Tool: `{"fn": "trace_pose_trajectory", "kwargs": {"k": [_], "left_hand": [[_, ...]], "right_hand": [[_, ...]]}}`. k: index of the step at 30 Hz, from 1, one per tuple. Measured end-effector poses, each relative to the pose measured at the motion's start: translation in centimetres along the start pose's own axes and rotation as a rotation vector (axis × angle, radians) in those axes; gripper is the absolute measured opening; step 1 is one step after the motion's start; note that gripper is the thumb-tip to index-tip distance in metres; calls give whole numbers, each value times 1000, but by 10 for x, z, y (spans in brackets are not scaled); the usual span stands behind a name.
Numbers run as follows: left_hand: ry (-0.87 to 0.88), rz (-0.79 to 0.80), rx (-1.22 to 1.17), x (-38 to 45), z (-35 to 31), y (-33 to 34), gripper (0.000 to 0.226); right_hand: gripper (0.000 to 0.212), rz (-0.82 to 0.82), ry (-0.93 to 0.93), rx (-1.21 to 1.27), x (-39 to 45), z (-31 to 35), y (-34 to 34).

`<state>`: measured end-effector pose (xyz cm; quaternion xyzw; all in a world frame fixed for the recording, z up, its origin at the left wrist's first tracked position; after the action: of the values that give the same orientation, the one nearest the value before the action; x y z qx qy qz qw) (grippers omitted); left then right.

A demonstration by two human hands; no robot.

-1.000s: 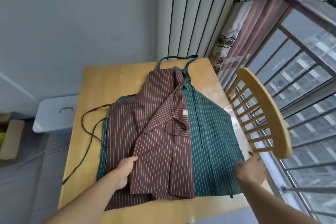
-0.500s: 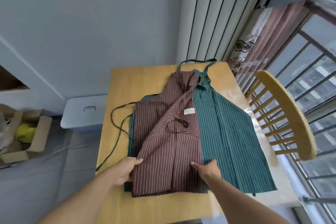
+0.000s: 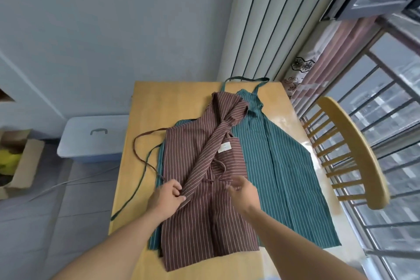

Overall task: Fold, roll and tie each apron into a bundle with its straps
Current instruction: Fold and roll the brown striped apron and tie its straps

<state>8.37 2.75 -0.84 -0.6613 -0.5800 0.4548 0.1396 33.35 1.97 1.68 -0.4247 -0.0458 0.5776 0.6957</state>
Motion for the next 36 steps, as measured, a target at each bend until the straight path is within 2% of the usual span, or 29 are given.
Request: {"fn": "trace_pose_trajectory", "kwargs": {"k": [4, 6, 9, 11, 13, 15, 16, 19, 20, 21, 23, 25, 27, 29, 31, 32, 33, 34, 36], "left_hand": [[176, -18, -73, 27, -31, 22, 30], [172, 11, -50, 39, -40, 30, 41], [153, 61, 9, 52, -50, 34, 65], [158, 81, 40, 61, -52, 37, 85], [157, 110, 86, 70, -55, 40, 113], [110, 101, 43, 78, -67, 38, 124], [72, 51, -64, 85, -76, 36, 116], [-27, -341, -365, 102, -108, 9, 39], [-128, -453, -453, 110, -112, -2, 32], [-270, -515, -576, 122, -112, -12, 34], [-573, -518, -730, 143, -88, -29, 41], [-687, -479, -814, 161, -55, -40, 29], [-726, -580, -832, 170, -32, -51, 9], [-672, -753, -661, 167, -28, -57, 32], [-404, -858, -328, 165, -45, -57, 40], [-234, -792, -173, 163, -61, -51, 43], [-109, -642, -67, 167, -73, -39, 50], [-66, -441, 28, 171, -80, -27, 63], [-137, -73, 235, 185, -78, -5, 91]], "right_hand": [[41, 21, -20, 42, 43, 28, 14], [38, 53, 45, -58, 66, 34, 20], [12, 176, 137, -337, 92, 39, 23], [14, 233, 135, -434, 103, 45, 23], [18, 239, 51, -385, 109, 65, 19], [15, 209, -126, -281, 108, 103, 12], [15, 220, -241, -223, 109, 126, 9], [18, 505, -482, -14, 96, 195, 0], [20, 577, -497, 58, 96, 209, -4], [23, 582, -487, 114, 103, 217, -9], [32, 411, -385, 179, 131, 213, -19], [39, 143, -135, 251, 175, 185, -28], [49, -3, 202, 380, 215, 148, -36], [63, -38, 390, 424, 242, 125, -43], [70, -42, 457, 499, 267, 117, -47], [68, -35, 485, 583, 276, 115, -48], [62, -7, 505, 680, 285, 116, -47], [55, 50, 519, 764, 291, 119, -46], [44, 170, 536, 870, 301, 127, -41]]}}
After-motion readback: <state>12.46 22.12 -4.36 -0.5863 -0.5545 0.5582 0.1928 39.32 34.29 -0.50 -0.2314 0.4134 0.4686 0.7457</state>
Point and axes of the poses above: each hand's wrist, its own x-axis towards the middle knuckle, its own y-axis out of the palm, z = x × y, the point moved 2 cm from there along x, towards the middle knuckle, and after that the axes turned 5 degrees about -z, right-handed, at the moved point
